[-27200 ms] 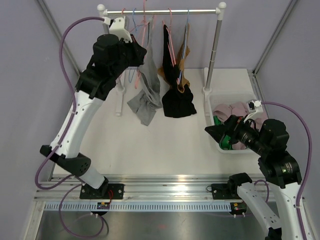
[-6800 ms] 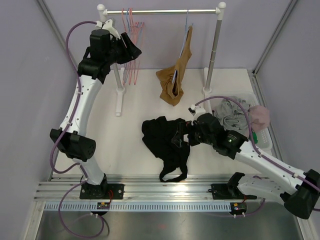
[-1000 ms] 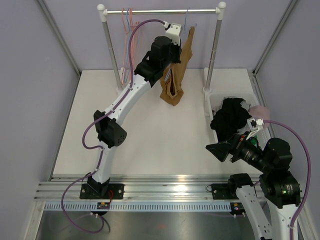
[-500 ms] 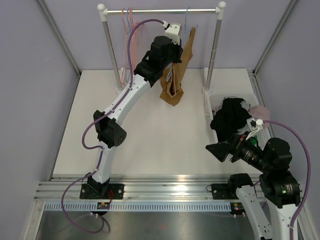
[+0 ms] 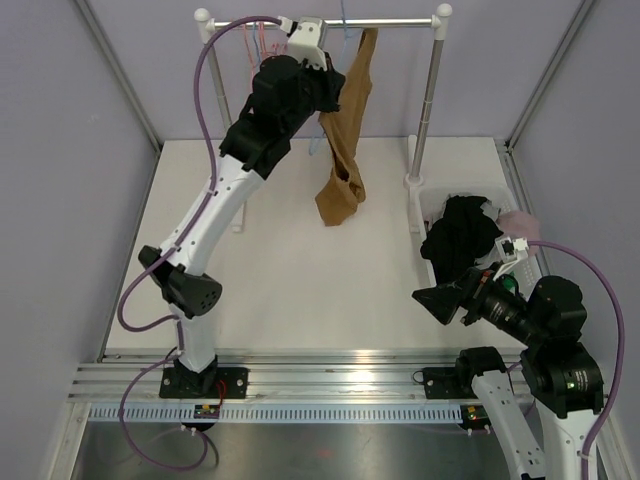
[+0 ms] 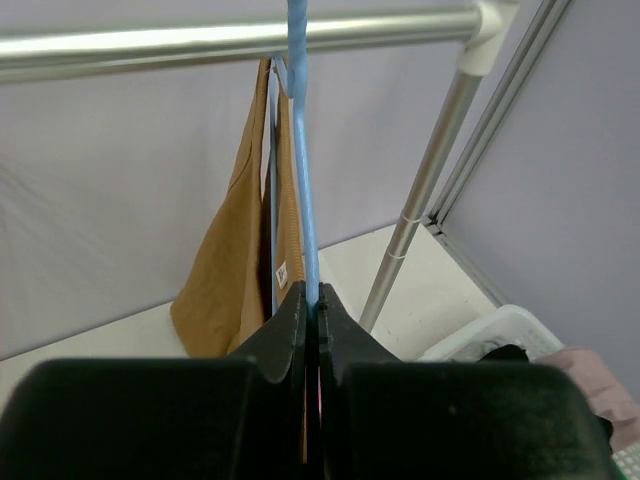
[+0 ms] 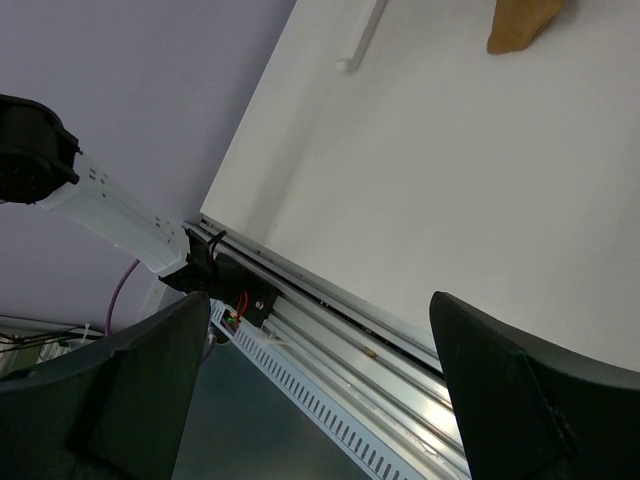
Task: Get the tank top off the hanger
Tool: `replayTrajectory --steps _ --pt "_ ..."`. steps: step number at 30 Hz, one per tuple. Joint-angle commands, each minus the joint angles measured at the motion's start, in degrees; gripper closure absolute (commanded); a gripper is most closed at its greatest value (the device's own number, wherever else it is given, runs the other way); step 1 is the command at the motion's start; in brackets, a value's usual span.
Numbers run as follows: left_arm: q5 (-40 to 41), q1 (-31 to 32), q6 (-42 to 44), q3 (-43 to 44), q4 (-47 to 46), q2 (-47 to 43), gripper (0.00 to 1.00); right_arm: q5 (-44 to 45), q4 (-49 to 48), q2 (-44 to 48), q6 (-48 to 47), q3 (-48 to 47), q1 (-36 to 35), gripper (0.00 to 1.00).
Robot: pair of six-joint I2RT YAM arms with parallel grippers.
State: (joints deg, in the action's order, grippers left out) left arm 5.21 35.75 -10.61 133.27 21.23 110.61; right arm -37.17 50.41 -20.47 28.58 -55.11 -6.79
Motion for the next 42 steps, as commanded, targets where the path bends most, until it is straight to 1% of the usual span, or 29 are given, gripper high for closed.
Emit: replayTrajectory --steps 1,4,7,8,9,10,11,12,14,15,16,18,19,20,22,23,25,26,27,29,30,33,34,35,36,38,40,41,42 --pt "1.1 -0.2 -1.8 -1.1 1.0 -7.1 1.0 0.3 0.1 -1.4 -1.9 -3.9 0.1 0.01" --pt "-0.2 -0.2 -2.7 -5.2 4.6 -10.7 1.0 0.4 -0.6 -2.6 -3.3 -5.4 0.0 0.01" --pt "-2.2 -0.2 -4.1 -12.4 6.7 -17.2 1.0 1.5 -2.4 -4.9 -3.7 -6.8 0.0 0.0" --pt "-4.0 -0.2 -4.6 -14.6 6.8 -21.4 1.0 1.7 -4.0 -5.9 -3.6 -7.3 0.0 0.01" --pt "-4.7 -0.2 -5.6 -20.6 6.8 -23.7 1.0 1.8 -4.9 -7.7 -3.1 -7.6 0.0 0.0" --pt "-4.9 -0.1 -6.4 -23.9 5.3 -26.5 1.0 1.8 -6.1 -8.7 -2.6 -7.8 0.1 0.01" --pt "-8.1 -0.1 -7.1 -28.3 3.9 -29.1 1.0 0.3 -7.8 -9.7 -2.0 -7.6 0.0 0.01" --pt "-9.2 -0.1 -8.4 -35.2 2.6 -34.4 1.0 -0.9 -12.0 -11.5 -0.2 -7.2 0.0 0.0" --pt "-10.4 0.0 -10.4 -42.4 -0.7 -39.3 1.0 -4.6 -17.3 -13.5 2.0 -5.6 0.1 0.01" --pt "-12.6 0.0 -12.0 -45.7 -2.0 -44.5 1.0 -5.0 -22.8 -15.6 5.1 -4.9 0.0 0.01" --pt "-13.3 0.2 -13.0 -52.3 -4.1 -46.9 1.0 -5.0 -25.1 -16.7 6.4 -3.5 0.0 0.01" --pt "-15.0 0.4 -16.2 -58.9 -6.5 -52.2 1.0 -4.6 -30.6 -20.6 8.9 -2.5 0.0 0.01" --pt "-15.2 0.6 -17.8 -62.1 -10.4 -57.4 1.0 -4.6 -32.0 -22.0 9.2 -2.0 0.0 0.0" --pt "-16.0 0.7 -19.3 -69.0 -12.8 -59.8 1.0 -4.1 -33.0 -23.2 9.2 -1.9 -0.2 0.0" --pt "-17.3 0.9 -24.4 -74.6 -17.5 -66.3 1.0 -2.3 -35.6 -26.5 9.0 -1.7 -1.0 0.01" --pt "-17.9 0.9 -26.0 -80.0 -18.8 -68.0 1.0 0.1 -36.1 -28.2 8.8 -1.8 -2.9 0.01" --pt "-18.8 1.3 -30.7 -84.8 -22.3 -71.4 1.0 2.8 -36.7 -29.8 7.5 -2.2 -6.0 0.01" --pt "-19.3 1.5 -31.7 -88.6 -23.1 -74.5 1.0 7.0 -36.9 -30.6 6.9 -2.4 -8.0 0.0" --pt "-19.1 1.7 -34.0 -90.8 -23.6 -75.9 1.0 9.7 -36.7 -32.4 5.5 -2.6 -13.2 0.0" --pt "-19.4 2.2 -36.0 -94.3 -26.0 -79.5 1.0 17.3 -35.7 -34.9 3.7 -4.4 -18.1 0.01" --pt "-19.5 2.4 -37.8 -97.6 -26.4 -80.3 1.0 19.8 -34.8 -37.6 2.4 -5.1 -22.5 0.02" --pt "-20.1 3.0 -39.7 -102.1 -27.1 -82.7 1.0 30.6 -33.5 -42.4 0.6 -7.4 -27.9 0.05" --pt "-20.0 3.2 -40.1 -102.9 -26.4 -83.3 1.0 33.0 -33.3 -43.7 0.2 -8.4 -30.6 0.07" --pt "-19.9 3.2 -40.4 -103.6 -26.2 -83.7 1.0 36.5 -32.5 -45.0 -0.1 -9.0 -31.7 0.09" --pt "-20.0 3.3 -40.9 -104.3 -26.2 -84.7 1.0 37.2 -31.9 -47.7 -0.6 -9.9 -32.4 0.11" --pt "-20.1 3.4 -41.0 -105.8 -25.4 -85.4 1.0 41.8 -30.6 -51.8 -1.1 -12.3 -34.6 0.2" --pt "-20.2 3.4 -40.8 -106.2 -24.3 -86.2 1.0 43.7 -30.0 -54.1 -1.9 -14.1 -36.4 0.26" --pt "-20.1 3.4 -40.7 -106.2 -23.8 -86.5 1.0 45.1 -29.2 -55.9 -1.9 -14.7 -36.8 0.33" --pt "-20.1 3.4 -40.5 -106.3 -23.5 -86.9 1.0 45.6 -29.0 -56.5 -2.2 -15.1 -37.1 0.35"
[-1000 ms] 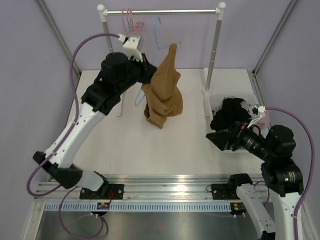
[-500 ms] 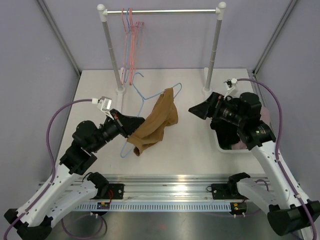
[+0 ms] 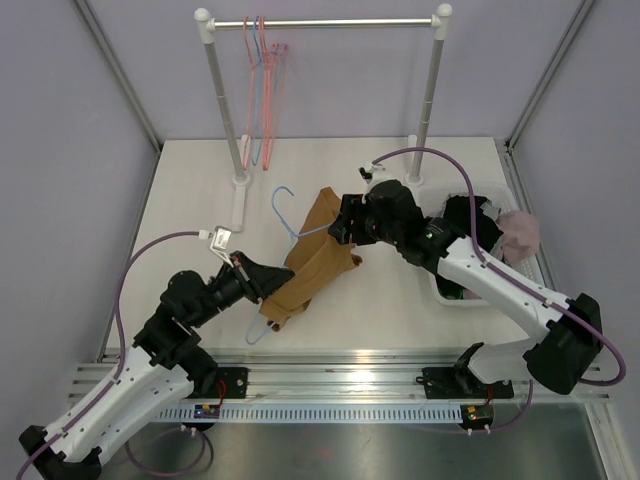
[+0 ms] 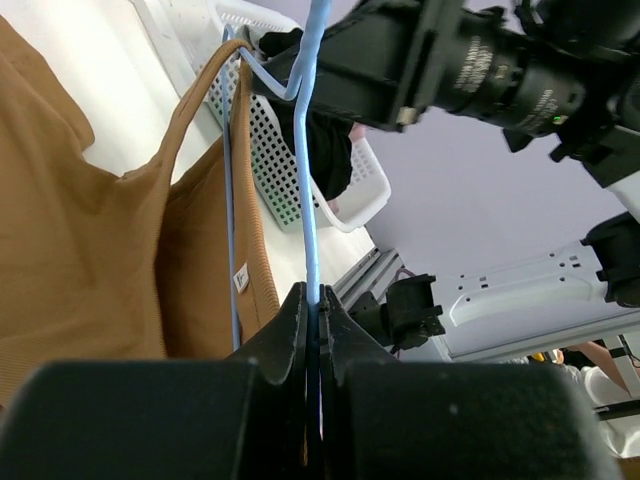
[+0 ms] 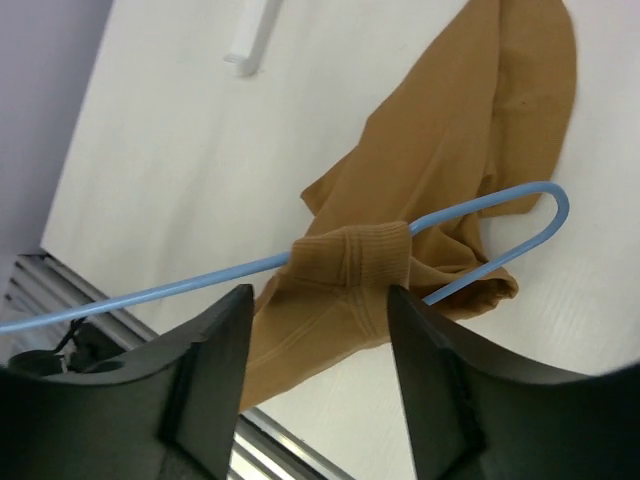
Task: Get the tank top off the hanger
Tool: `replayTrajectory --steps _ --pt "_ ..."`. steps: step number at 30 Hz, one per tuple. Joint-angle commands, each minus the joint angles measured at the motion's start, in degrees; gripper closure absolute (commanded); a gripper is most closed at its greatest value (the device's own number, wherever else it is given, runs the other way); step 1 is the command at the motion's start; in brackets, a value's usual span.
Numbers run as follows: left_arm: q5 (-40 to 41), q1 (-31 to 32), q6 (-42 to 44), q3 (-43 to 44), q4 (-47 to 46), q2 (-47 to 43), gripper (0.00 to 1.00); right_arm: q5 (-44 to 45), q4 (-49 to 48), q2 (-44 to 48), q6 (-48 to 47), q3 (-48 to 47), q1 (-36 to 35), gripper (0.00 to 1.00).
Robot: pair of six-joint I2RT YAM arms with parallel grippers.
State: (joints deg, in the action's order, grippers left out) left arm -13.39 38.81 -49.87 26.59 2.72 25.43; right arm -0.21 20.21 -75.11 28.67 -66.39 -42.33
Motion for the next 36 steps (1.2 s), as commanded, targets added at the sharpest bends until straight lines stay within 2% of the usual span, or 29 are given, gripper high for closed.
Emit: replayTrajectory --steps 1,2,5,6,8,9,12,16,21,26,30,33,34,36 --pt "-1.3 0.3 -1.2 0.5 -4.5 -2.2 1.0 8.9 1.3 -2.3 -2.4 -4.2 -1.7 0.4" --pt "-1.1 0.3 -0.9 0.7 -4.0 -2.4 1.0 9.3 1.1 -2.8 -2.4 -4.1 -1.9 0.48" --pt "-0.5 0.3 -0.1 1.5 -2.8 -3.3 1.0 10.1 0.5 -3.0 -2.4 -3.5 -1.9 0.64" --pt "-0.4 0.3 0.3 1.7 -1.4 -3.5 1.0 10.7 0.5 -3.0 -2.4 -3.4 -2.0 0.78" --pt "0.1 0.3 0.8 2.1 -0.7 -3.6 1.0 11.4 1.0 -2.8 -2.5 -3.2 -2.0 0.9" --pt "0.2 0.3 1.3 2.2 0.1 -3.6 1.0 11.5 1.1 -2.6 -2.6 -3.1 -2.0 0.99" --pt "0.6 0.4 2.4 2.3 2.0 -3.5 1.0 14.0 1.9 -2.1 -4.2 -3.1 -1.9 1.0" --pt "0.1 0.4 5.7 3.2 7.3 -3.1 1.0 23.6 6.2 -3.2 -7.5 -5.1 -0.4 1.0" --pt "-4.8 0.3 6.3 1.9 8.4 -4.9 1.0 24.1 10.0 -7.6 -9.2 -7.2 6.5 1.0" --pt "-7.1 0.4 4.8 0.2 7.9 -9.3 1.0 18.1 9.3 -11.6 -9.9 -6.2 12.6 1.0" --pt "-8.3 0.3 4.8 1.4 7.7 -10.6 1.0 10.3 7.5 -11.2 -9.9 -3.9 12.8 1.0" --pt "-7.8 0.3 5.3 2.9 5.1 -10.0 1.0 0.4 4.9 -6.8 -9.1 -0.4 12.7 1.0" --pt "-7.3 0.4 5.2 3.2 3.6 -9.6 1.0 -5.4 3.1 -5.0 -8.5 0.9 12.7 1.0" --pt "-7.3 0.4 5.8 4.3 -2.4 -7.8 1.0 -10.8 1.2 0.8 -6.6 5.0 12.6 1.0"
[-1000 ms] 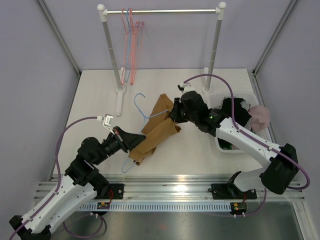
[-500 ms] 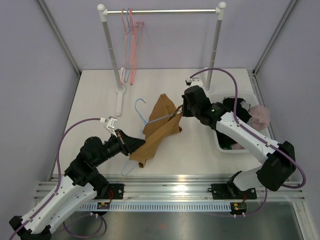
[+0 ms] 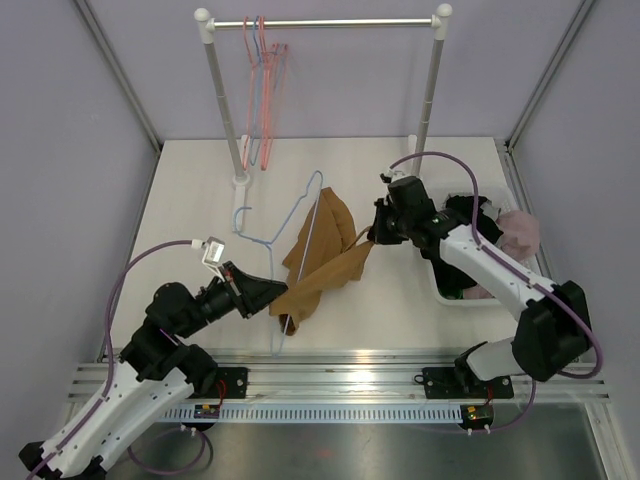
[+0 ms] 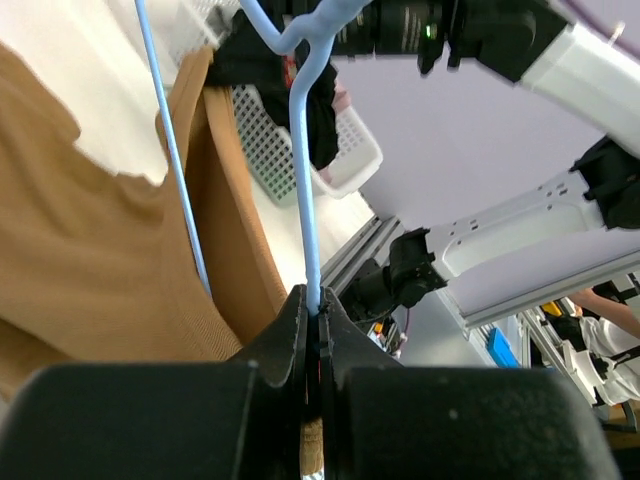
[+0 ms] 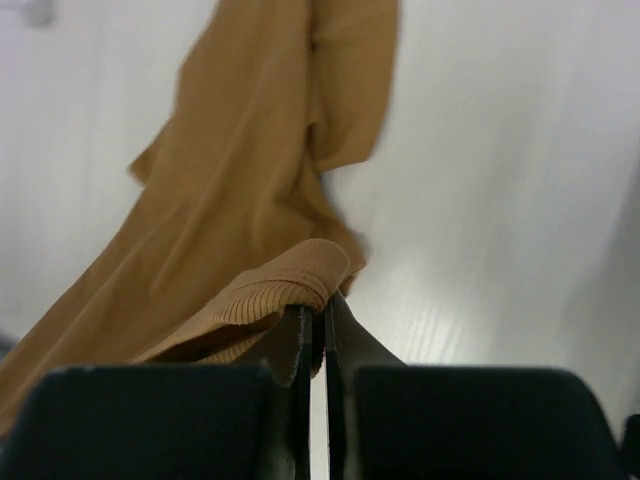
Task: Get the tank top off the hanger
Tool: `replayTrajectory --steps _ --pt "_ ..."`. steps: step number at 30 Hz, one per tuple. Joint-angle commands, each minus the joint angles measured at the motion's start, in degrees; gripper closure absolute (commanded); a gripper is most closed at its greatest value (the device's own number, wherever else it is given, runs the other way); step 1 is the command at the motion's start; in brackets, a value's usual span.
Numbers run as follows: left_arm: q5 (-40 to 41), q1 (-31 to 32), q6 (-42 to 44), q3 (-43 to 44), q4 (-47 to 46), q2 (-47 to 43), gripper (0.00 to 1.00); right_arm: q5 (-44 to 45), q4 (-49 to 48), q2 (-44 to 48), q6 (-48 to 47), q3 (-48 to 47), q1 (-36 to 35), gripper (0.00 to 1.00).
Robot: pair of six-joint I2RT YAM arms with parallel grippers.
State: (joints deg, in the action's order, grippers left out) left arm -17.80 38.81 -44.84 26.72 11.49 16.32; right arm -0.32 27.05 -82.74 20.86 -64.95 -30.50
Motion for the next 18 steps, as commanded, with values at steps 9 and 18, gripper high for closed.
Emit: replayTrajectory --steps 9,18 --pt "-0.5 3.8 14.2 14.8 -36.1 20.7 1.0 -30.1 -3.6 29.3 4.8 11.1 0.8 1.0" --pt "23.1 10.1 33.9 32.8 -35.0 36.5 1.0 -29.6 8.4 42.6 1.3 11.7 0.7 1.0"
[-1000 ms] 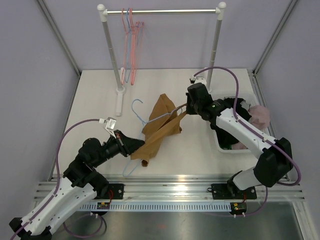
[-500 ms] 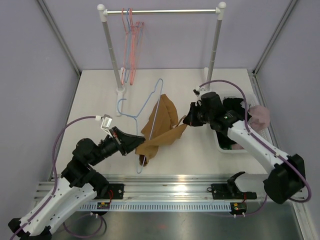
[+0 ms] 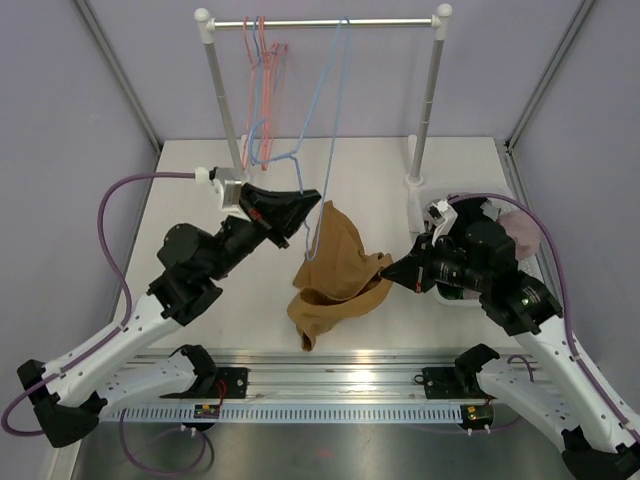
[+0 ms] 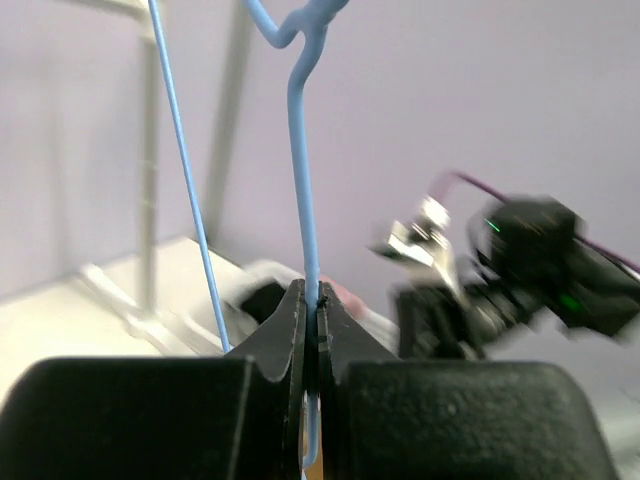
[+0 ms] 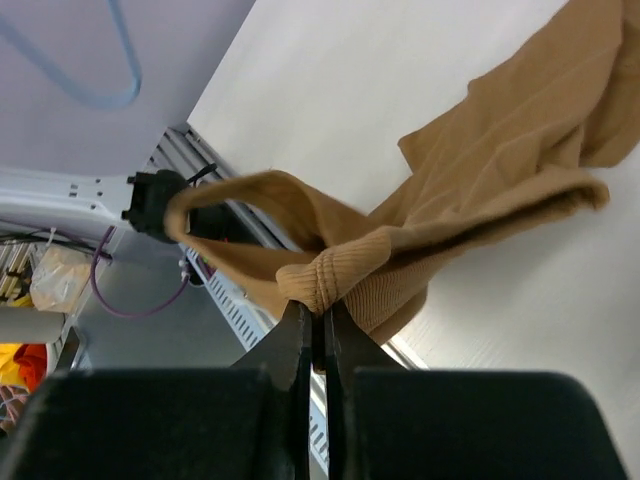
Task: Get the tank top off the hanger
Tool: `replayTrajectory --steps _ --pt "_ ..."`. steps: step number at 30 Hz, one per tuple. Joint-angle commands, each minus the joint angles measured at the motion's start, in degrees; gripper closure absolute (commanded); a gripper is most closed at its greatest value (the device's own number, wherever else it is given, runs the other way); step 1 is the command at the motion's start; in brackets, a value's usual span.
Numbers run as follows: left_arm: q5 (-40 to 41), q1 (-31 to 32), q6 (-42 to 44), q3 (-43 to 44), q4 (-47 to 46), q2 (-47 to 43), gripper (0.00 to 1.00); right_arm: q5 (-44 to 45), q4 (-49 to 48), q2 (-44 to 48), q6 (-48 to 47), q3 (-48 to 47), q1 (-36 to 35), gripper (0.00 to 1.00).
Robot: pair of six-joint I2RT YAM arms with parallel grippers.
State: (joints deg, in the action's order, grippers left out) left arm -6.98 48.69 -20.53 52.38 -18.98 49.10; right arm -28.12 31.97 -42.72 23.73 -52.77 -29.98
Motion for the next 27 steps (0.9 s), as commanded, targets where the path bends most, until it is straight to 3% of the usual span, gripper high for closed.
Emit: replayTrajectory --steps 1,4,7,12,17,20,24,27 --pt "14.9 0.3 10.5 7.6 -5.5 4.9 1.0 -5.0 2.9 2.9 -1.5 -0.6 0.3 1.0" --pt "16.9 0.2 11.5 10.0 -5.4 8.8 1.0 -3.6 3.4 4.2 -0.6 -0.4 0.3 1.0" --pt "14.5 0.2 9.1 16.7 7.2 12.5 1.0 -0.2 4.4 3.4 -1.4 -0.7 0.3 1.0" --pt "16.3 0.1 3.0 17.4 15.9 13.4 1.0 4.9 1.3 -4.5 0.8 -1.8 0.0 1.0" --pt "18.3 0.0 -0.8 21.4 26.4 15.3 1.0 23.6 -0.8 -17.6 3.5 -5.2 -7.4 0.98" --pt "18.2 -1.8 -1.4 24.9 31.2 17.7 1.0 30.0 -2.1 -25.5 5.1 -7.2 -11.9 0.79" --pt "13.0 -5.6 -2.8 31.2 37.0 22.2 1.0 34.0 -2.6 -27.9 6.9 -7.6 -12.5 0.31" --pt "13.3 -6.0 -1.4 37.9 42.3 26.1 1.0 36.9 -2.1 -23.9 7.0 -7.3 -12.5 0.04"
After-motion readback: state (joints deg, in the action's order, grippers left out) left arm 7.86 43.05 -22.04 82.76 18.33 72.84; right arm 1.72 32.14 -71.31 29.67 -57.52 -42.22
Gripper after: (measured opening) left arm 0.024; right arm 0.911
